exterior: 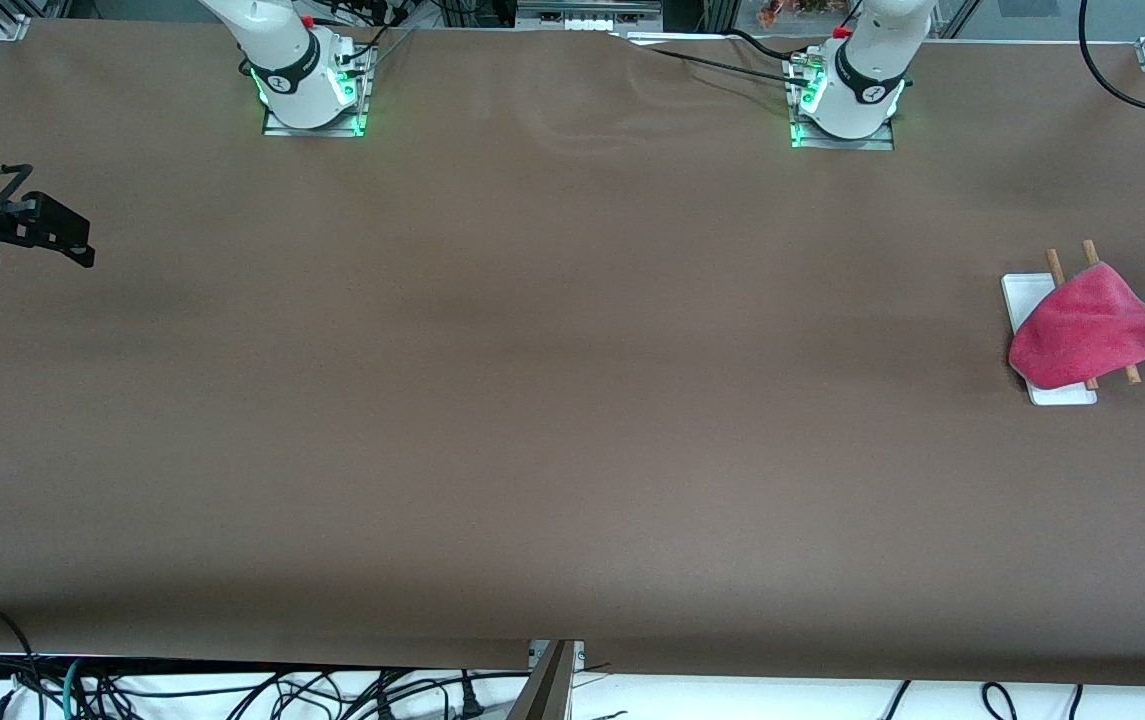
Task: Pass towel and hang on rack
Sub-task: 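Drape the towel over the wooden dowels with the left gripper, then open the left gripper and release the towel on the rack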
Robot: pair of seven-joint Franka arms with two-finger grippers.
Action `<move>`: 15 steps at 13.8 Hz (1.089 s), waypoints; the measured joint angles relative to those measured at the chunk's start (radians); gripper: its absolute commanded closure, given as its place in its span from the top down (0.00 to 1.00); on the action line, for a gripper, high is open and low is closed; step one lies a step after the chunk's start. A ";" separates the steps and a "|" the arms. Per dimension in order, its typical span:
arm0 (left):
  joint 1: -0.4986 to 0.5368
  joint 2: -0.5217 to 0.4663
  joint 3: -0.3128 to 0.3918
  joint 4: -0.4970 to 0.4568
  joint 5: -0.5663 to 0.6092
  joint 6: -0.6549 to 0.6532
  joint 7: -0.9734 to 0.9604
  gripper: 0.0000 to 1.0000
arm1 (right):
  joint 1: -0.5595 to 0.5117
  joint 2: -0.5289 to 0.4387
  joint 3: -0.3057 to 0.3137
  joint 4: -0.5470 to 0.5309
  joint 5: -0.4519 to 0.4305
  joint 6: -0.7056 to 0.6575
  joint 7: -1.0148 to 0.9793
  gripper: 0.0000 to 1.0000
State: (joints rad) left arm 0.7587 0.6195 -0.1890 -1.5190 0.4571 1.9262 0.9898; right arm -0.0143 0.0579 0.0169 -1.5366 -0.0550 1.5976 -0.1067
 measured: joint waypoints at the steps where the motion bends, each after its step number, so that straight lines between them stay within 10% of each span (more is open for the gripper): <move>1: 0.000 0.006 0.004 0.000 0.000 0.011 0.000 0.00 | 0.000 0.000 0.000 0.000 0.000 -0.003 0.000 1.00; 2: 0.000 0.011 0.007 0.000 0.000 0.018 0.000 0.08 | 0.000 0.002 0.001 -0.001 0.000 -0.006 0.000 1.00; 4: 0.000 0.016 0.010 0.000 0.000 0.024 0.000 0.95 | 0.000 0.004 0.001 0.000 0.000 -0.006 0.000 1.00; 15: -0.001 -0.090 -0.072 0.050 -0.088 -0.068 -0.002 1.00 | -0.001 0.013 0.009 0.004 0.021 -0.006 0.010 1.00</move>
State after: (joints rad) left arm 0.7573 0.5294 -0.2606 -1.4685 0.3689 1.8585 0.9877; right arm -0.0149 0.0711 0.0259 -1.5326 -0.0339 1.5917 -0.0971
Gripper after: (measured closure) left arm 0.000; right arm 0.000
